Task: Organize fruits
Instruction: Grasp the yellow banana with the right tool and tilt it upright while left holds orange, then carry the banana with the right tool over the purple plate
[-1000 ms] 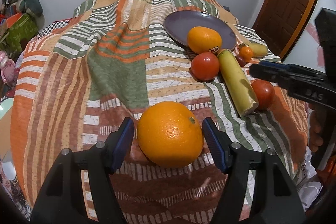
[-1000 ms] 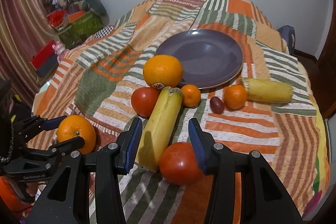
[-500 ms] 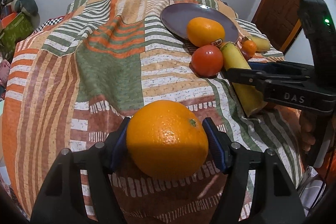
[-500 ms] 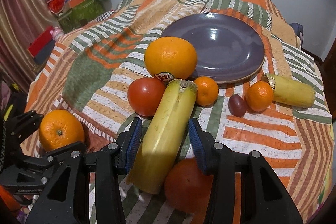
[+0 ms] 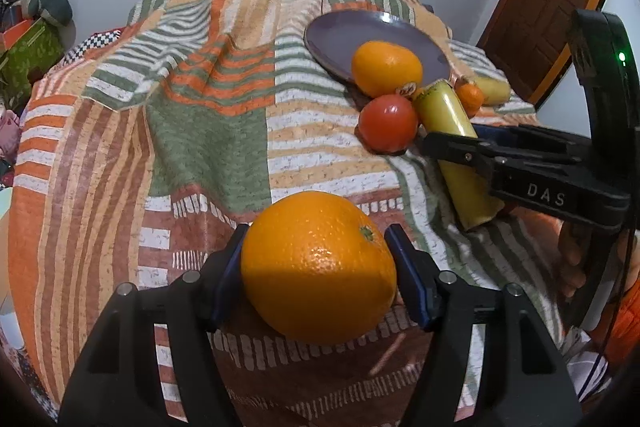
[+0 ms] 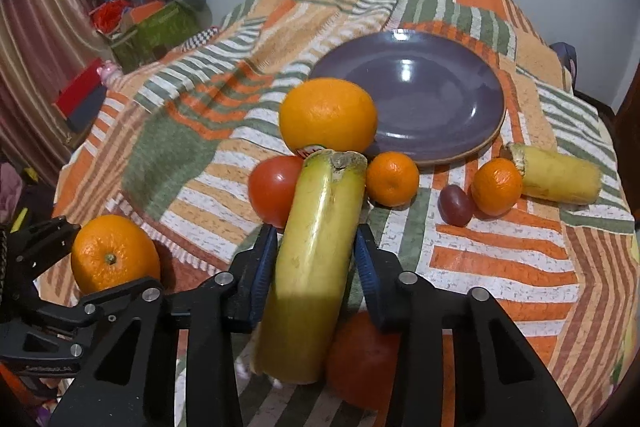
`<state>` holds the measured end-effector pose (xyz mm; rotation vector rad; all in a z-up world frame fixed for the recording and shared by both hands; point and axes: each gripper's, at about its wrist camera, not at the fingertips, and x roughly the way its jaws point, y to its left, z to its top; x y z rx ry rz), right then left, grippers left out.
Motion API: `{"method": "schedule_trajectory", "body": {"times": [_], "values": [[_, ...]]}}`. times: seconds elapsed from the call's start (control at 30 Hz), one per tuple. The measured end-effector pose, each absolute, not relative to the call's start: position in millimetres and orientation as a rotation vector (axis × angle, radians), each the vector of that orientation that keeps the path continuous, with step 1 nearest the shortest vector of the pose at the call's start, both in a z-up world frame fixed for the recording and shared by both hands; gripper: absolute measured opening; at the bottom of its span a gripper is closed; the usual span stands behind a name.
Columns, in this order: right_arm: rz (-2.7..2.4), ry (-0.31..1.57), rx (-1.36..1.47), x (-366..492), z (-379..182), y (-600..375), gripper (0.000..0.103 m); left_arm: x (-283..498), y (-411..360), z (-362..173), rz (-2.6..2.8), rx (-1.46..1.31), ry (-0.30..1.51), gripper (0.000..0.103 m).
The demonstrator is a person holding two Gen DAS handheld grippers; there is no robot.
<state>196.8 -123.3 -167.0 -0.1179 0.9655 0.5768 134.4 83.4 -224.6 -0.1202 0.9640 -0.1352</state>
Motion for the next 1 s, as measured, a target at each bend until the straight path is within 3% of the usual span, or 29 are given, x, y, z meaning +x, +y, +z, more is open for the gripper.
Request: {"method": "schedule_trajectory", "body": {"times": [1.0], "values": [[0.532, 0.689, -0.037, 207, -86, -183, 0.032, 183, 51, -131, -0.09, -0.073, 0.742, 0.067]]}}
